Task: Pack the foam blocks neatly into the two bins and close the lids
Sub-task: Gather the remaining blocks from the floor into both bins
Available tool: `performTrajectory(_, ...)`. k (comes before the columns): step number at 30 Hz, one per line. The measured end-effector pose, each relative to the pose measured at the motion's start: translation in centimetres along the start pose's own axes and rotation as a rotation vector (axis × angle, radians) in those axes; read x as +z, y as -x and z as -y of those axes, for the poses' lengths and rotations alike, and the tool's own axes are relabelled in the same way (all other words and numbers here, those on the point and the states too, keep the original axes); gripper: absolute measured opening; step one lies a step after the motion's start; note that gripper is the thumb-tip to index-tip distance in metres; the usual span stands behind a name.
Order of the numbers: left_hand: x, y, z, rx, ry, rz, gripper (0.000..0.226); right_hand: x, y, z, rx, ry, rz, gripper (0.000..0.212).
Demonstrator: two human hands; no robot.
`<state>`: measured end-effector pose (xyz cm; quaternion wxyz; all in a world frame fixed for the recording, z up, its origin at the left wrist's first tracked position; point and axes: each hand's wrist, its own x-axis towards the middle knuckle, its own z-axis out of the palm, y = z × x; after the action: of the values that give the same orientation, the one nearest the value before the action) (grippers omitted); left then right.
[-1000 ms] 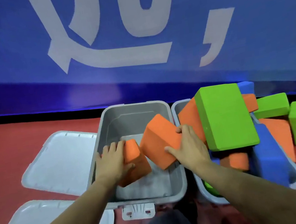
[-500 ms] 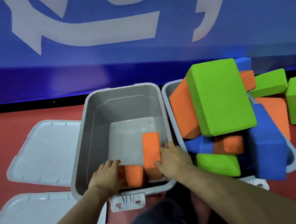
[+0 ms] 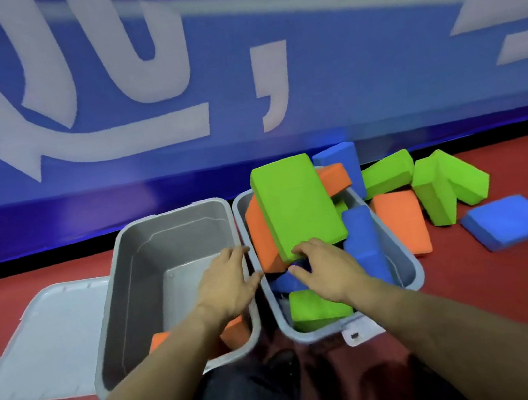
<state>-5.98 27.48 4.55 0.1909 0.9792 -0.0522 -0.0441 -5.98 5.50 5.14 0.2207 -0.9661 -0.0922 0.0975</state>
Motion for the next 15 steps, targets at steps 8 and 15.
performTrajectory(8,0.8,-0.4,-17.4,0.245,0.128,-0.15,0.046,-10.0,7.5,-11.5,0.196,-0.054,-0.23,0.044)
performTrajectory(15,7.2,-3.0,-28.0,0.291,0.197,0.002,0.051,-13.5,9.8,-23.2,0.412,-0.126,-0.316,0.052)
